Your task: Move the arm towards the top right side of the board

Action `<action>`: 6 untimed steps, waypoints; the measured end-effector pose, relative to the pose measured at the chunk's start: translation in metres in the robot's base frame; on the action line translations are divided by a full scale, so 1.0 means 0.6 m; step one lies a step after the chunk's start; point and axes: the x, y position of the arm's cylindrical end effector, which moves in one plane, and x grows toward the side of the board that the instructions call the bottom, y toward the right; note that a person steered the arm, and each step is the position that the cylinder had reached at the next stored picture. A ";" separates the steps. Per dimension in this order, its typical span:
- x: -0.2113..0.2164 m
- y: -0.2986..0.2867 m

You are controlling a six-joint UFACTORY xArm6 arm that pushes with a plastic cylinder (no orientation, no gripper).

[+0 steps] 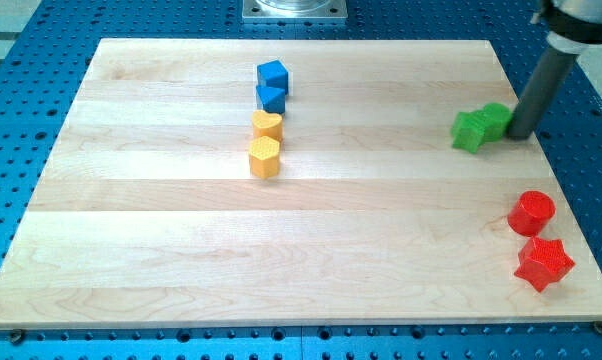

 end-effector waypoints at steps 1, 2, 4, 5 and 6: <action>-0.014 -0.003; -0.078 0.024; -0.157 0.052; -0.160 0.056; -0.153 0.061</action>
